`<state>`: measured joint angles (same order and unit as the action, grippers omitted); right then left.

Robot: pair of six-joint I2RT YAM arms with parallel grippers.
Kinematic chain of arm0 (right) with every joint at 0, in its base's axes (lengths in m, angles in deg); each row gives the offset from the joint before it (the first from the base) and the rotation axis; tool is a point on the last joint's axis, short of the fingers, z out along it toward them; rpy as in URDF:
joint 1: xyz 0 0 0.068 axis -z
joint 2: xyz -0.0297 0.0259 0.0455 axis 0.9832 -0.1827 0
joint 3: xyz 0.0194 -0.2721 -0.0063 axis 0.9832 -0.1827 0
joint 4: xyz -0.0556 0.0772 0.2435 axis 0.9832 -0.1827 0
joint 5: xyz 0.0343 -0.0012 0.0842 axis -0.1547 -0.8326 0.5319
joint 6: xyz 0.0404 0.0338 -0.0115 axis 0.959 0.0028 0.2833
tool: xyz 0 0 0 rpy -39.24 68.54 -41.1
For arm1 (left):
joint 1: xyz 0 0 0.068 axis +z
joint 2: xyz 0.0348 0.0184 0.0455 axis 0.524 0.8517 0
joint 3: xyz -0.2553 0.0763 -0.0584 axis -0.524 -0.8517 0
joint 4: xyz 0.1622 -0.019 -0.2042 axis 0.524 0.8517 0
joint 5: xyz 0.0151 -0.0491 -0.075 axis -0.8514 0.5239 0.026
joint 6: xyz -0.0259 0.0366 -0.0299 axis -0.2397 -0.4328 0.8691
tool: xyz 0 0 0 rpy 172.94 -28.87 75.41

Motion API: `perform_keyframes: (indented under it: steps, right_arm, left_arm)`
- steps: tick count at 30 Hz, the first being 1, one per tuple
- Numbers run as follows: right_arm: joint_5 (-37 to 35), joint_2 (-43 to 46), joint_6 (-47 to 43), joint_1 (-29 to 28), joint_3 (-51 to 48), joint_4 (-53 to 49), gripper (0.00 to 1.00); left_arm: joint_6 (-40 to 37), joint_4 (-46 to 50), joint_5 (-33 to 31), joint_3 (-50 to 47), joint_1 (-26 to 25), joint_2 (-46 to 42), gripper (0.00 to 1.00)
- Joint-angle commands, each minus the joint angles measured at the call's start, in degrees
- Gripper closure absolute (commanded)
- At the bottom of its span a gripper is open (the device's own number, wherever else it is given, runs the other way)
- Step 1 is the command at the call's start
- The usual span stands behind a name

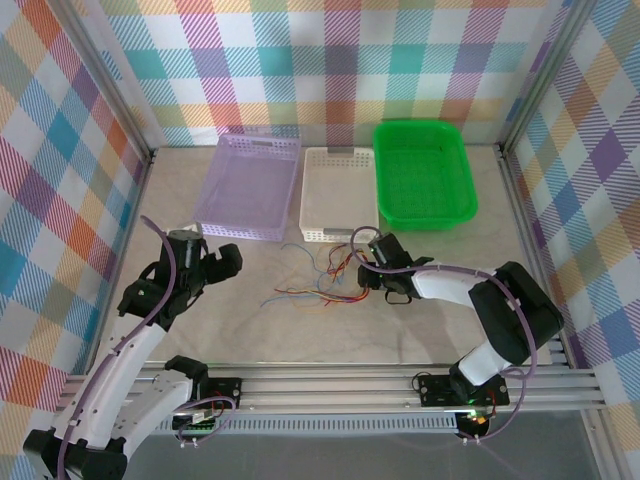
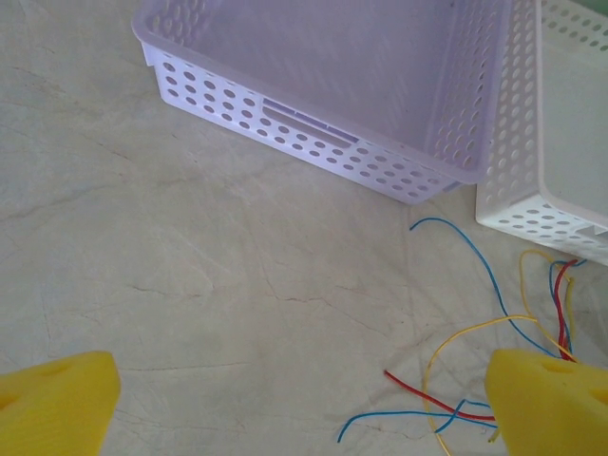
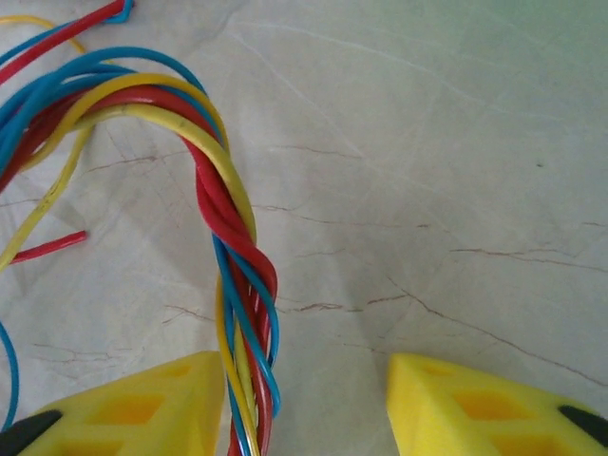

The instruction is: Untangle the cables

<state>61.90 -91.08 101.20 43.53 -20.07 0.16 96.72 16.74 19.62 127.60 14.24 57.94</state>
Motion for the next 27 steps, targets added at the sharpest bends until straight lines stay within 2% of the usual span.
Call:
perform_keyframes:
  steps: [1, 5, 9, 14, 22, 27]
  right_arm:
    - [2.97, -3.87, -0.15, -1.65, 0.72, 4.25, 0.65]
    - [2.22, -5.11, -0.57, -2.67, 1.4, 4.36, 0.77]
    - [1.79, -3.12, -0.97, -3.97, 1.12, 4.35, 0.88]
    - [0.21, 2.13, -3.45, -6.35, 0.9, 2.47, 0.99]
    - [0.0, 13.64, -8.81, -6.95, -0.22, -1.59, 1.0]
    - [4.38, 18.08, -13.43, -6.95, 1.42, -4.63, 1.0]
  left_arm:
    - [-1.63, 0.12, 1.48, 1.41, -1.18, -0.45, 0.04]
    - [-1.99, 0.69, 2.7, 1.92, -2.77, 0.25, 0.05]
    - [-2.05, 2.03, 1.51, 2.99, -6.46, 0.47, 0.05]
    - [3.86, 1.42, 1.43, 3.45, -12.52, 0.64, 0.05]
    - [11.34, -7.01, 0.36, 0.43, -24.72, 4.03, 0.05]
    - [10.03, -8.43, -5.6, 3.66, -33.9, 11.59, 0.04]
